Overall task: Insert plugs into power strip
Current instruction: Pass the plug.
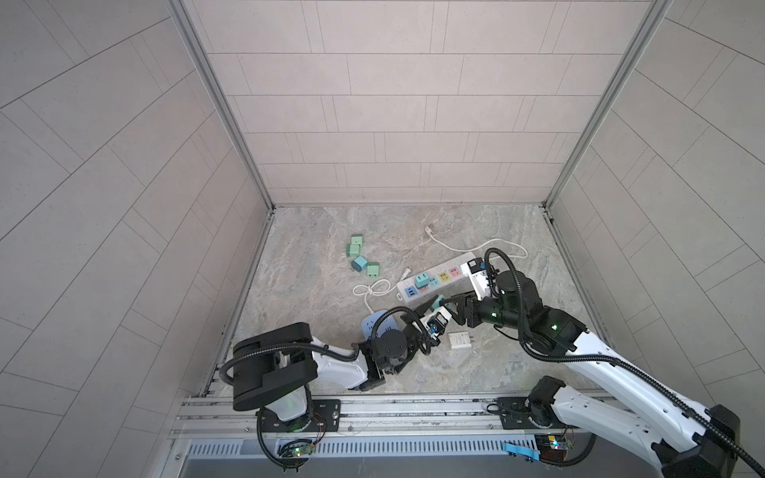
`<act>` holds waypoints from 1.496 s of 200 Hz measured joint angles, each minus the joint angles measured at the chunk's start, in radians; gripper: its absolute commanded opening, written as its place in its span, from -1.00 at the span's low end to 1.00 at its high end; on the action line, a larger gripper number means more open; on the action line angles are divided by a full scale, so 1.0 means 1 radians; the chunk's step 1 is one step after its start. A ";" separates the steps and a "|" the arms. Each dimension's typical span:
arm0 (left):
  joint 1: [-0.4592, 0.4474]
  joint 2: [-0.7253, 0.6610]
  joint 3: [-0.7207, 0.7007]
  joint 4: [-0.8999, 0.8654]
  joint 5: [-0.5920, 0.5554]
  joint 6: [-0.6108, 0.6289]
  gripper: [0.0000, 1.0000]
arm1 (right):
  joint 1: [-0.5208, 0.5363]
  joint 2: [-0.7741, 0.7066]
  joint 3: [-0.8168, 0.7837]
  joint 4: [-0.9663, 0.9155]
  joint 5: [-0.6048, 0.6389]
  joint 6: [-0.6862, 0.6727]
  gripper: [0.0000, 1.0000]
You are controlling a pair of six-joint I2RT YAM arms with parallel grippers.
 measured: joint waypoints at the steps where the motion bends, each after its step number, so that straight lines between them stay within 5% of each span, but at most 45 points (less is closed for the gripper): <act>1: 0.000 0.000 0.000 0.000 0.000 0.000 -0.49 | 0.000 0.001 0.000 0.000 0.000 -0.001 0.11; 32: 0.000 -0.013 0.000 -0.016 0.011 0.000 -0.49 | 0.003 0.037 0.003 -0.004 -0.026 -0.026 0.04; 100: 0.002 -0.025 0.000 -0.064 0.037 -0.023 -0.47 | 0.014 0.067 0.017 -0.013 -0.052 -0.082 -0.64; 113: 0.002 -0.027 0.000 -0.065 0.037 -0.023 -0.14 | 0.015 0.067 0.019 -0.016 -0.051 -0.085 -0.77; 135: 0.002 -0.034 0.000 -0.074 0.035 -0.018 0.70 | 0.016 0.073 0.028 -0.029 -0.040 -0.080 -0.85; 180: 0.002 -0.158 0.000 -0.149 0.026 -0.021 0.85 | 0.021 0.122 0.165 -0.146 0.056 -0.132 -1.00; 233: 0.152 -0.560 -0.047 -0.408 0.024 -0.205 0.95 | 0.019 0.176 0.312 -0.191 0.145 -0.486 -1.00; 254: 0.230 -0.728 0.006 -0.699 -0.019 -0.361 0.97 | 0.019 0.256 0.383 -0.257 0.092 -0.758 -1.00; 299: 0.252 -0.937 0.079 -1.151 -0.009 -0.612 1.00 | -0.035 0.487 0.571 -0.520 -0.003 -1.293 -1.00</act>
